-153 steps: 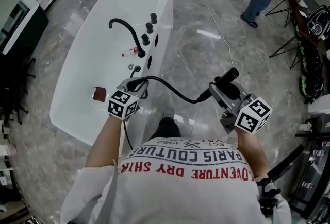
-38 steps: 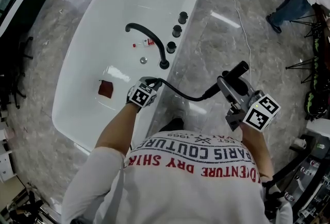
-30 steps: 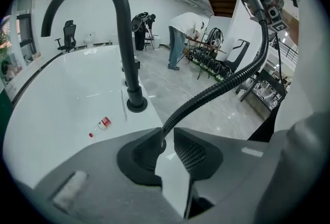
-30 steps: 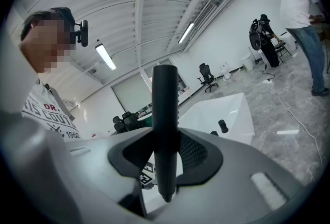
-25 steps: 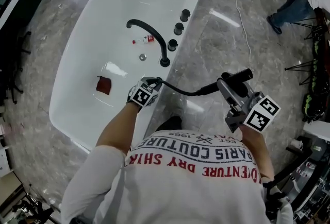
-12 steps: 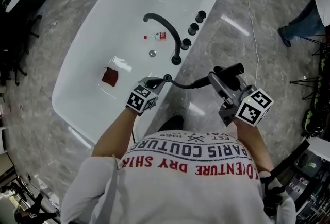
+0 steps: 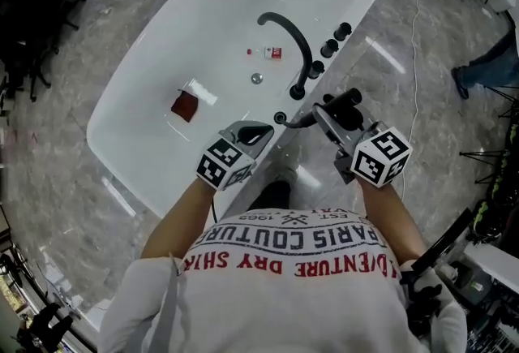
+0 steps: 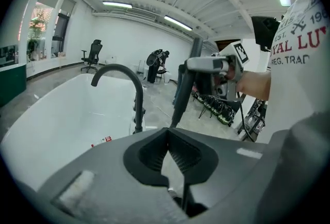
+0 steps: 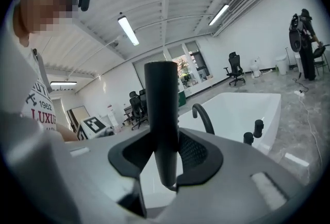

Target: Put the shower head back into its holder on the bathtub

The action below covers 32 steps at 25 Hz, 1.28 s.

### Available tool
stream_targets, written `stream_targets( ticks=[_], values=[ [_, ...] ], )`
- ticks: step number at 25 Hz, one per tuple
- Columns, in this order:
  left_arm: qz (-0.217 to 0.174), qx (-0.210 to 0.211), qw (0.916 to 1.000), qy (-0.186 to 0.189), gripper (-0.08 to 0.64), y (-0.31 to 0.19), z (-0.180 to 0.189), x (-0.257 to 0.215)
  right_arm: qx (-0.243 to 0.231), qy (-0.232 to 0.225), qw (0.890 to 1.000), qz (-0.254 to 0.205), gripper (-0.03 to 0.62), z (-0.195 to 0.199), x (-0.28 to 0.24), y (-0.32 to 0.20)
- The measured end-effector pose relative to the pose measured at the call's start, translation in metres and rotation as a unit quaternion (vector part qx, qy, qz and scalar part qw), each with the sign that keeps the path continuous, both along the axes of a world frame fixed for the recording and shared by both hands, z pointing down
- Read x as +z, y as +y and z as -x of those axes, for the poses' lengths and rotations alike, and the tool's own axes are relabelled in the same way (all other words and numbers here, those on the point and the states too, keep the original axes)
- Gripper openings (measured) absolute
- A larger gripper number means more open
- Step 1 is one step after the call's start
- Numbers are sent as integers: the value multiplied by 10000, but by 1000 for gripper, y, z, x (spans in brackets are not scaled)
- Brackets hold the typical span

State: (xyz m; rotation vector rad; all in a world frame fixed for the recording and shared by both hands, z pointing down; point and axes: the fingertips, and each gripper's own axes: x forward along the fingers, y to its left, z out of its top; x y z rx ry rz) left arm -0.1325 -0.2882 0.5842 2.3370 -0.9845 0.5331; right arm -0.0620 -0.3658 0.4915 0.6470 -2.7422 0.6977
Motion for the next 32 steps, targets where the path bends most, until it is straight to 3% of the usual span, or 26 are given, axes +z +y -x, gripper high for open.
stream_targets(
  ticks=[6, 17, 20, 24, 32],
  values=[
    [-129, -209, 9993, 283, 3, 16, 9, -32, -161, 296, 9994, -55, 137, 28, 39, 1],
    [-167, -699, 9960, 522, 3, 55, 40, -40, -293, 1118, 9933, -47, 137, 63, 129, -1],
    [-179, -715, 9964, 429, 3, 58, 43, -40, -217, 1311, 9911, 46, 136, 64, 150, -3],
    [-126, -762, 9953, 584, 3, 61, 48, -39, -205, 1489, 9886, 70, 136, 67, 171, -1],
    [-30, -735, 9957, 572, 3, 62, 48, -27, -482, 1851, 9815, -83, 135, 71, 206, 10]
  ],
)
